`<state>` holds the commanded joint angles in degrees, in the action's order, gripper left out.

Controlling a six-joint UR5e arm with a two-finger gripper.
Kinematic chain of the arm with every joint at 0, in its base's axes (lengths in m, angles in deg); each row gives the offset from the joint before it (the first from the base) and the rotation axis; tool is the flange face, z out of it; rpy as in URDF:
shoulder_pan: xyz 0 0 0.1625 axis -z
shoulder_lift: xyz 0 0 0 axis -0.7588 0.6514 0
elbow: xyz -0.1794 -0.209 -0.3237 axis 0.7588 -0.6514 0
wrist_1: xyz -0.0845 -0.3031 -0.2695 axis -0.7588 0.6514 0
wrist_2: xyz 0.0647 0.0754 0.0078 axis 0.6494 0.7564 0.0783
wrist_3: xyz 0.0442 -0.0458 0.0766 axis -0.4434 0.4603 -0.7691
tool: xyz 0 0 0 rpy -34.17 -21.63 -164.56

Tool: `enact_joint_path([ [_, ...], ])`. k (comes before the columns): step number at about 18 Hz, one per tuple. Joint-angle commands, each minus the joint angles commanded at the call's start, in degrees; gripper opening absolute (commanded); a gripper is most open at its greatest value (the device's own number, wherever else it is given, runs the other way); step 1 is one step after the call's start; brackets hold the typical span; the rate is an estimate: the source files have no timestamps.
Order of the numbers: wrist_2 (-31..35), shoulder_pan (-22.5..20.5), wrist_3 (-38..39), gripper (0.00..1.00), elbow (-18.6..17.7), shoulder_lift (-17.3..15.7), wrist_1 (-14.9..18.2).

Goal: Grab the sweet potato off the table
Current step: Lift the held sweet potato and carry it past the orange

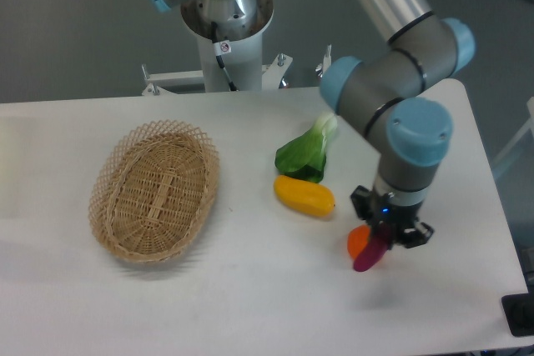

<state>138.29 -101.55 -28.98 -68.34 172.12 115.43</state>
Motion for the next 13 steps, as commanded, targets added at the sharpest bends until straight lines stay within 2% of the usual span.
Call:
enact_joint_path([
  [8,0.09,-2.64,-5.19,0.29,2.90,2.20,0.00],
  [13,-0.09,-3.25,-5.28,0.30,4.67,2.99,0.70],
])
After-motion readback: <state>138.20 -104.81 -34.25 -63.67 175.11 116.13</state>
